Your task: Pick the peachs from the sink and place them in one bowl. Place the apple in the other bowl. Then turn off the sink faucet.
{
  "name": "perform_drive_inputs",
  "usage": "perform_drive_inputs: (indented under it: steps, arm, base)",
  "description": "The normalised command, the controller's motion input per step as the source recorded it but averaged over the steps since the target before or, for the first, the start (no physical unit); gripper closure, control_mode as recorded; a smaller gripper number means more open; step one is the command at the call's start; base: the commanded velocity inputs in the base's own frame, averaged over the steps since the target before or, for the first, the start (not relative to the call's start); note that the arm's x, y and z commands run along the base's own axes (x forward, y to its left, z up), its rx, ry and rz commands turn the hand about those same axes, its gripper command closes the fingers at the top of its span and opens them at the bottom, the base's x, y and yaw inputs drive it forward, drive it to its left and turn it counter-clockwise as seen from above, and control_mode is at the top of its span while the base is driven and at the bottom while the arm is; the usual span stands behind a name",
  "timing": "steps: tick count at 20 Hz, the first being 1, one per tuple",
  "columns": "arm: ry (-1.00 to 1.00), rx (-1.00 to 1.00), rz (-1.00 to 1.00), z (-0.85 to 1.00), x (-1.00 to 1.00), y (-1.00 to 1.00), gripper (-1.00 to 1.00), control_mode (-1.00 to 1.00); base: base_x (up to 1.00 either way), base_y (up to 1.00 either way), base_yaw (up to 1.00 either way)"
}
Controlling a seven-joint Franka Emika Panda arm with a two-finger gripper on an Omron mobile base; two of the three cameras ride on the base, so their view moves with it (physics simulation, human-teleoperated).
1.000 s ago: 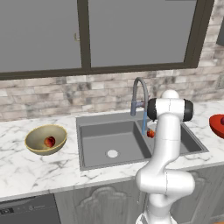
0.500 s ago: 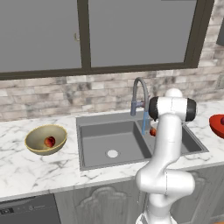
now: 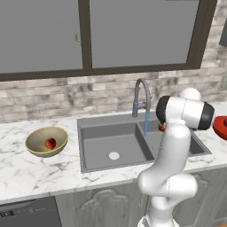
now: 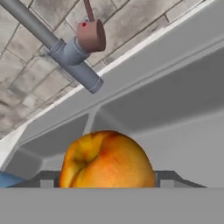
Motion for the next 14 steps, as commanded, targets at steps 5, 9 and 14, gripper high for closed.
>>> perform_drive_inputs:
  steps: [5, 9, 14]
  arm:
    - [0.37, -0.20, -0.17, 1.00, -0.02, -0.03, 1.00, -1.00]
    - [0.59, -0.25, -0.21, 1.00, -0.33, -0.23, 1.00, -1.00]
    - [0.51, -0.21, -0.16, 1.00, -0.55, -0.55, 1.00, -1.00]
  base:
    - [0.00, 0.00, 0.00]
    - [0.00, 0.00, 0.00]
    - [0.00, 0.00, 0.00]
